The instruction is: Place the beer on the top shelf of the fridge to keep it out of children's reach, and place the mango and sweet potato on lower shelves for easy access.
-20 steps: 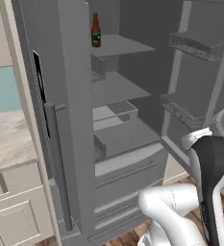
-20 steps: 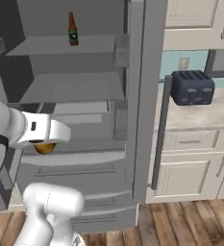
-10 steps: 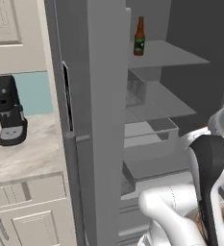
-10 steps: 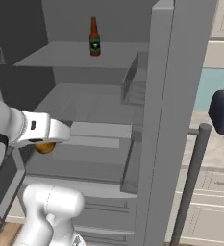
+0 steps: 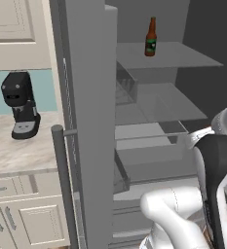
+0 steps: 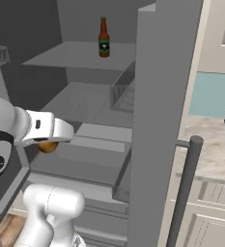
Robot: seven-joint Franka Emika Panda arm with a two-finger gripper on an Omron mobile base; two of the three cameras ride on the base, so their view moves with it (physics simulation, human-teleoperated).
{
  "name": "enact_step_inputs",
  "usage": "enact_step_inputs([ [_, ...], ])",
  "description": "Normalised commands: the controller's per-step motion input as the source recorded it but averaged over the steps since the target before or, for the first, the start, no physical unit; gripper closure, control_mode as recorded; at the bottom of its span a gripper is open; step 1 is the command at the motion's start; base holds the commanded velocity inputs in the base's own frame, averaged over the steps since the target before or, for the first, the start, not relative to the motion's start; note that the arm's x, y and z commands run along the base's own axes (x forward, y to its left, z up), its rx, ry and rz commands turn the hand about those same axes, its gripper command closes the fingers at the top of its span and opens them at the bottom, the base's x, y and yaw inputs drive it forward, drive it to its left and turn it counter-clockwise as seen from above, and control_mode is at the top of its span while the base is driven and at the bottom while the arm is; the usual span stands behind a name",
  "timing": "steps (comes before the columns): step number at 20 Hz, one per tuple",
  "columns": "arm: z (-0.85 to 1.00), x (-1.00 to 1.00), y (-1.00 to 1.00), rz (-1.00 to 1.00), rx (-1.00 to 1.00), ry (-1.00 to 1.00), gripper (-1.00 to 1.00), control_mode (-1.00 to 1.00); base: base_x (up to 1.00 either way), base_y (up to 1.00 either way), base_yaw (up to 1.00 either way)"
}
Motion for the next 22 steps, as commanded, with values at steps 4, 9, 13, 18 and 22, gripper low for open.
enact_step_inputs([
  [4,-0.16,0.83,-0.04,0.19,0.1,0.0,1.0,-1.0,0.0,0.0,0.0],
  [9,-0.23,0.87,0.0,0.12,0.09,-0.03,1.0,-1.0,0.0,0.0,0.0],
  [13,-0.41,0.83,0.06,0.05,0.02,-0.03,1.0,-1.0,0.0,0.0,0.0],
  [18,-0.41,0.82,0.13,0.0,0.0,-0.02,1.0,-1.0,0.0,0.0,0.0],
  [22,-0.23,0.79,0.08,0.0,0.0,0.0,1.0,-1.0,0.0,0.0,0.0],
])
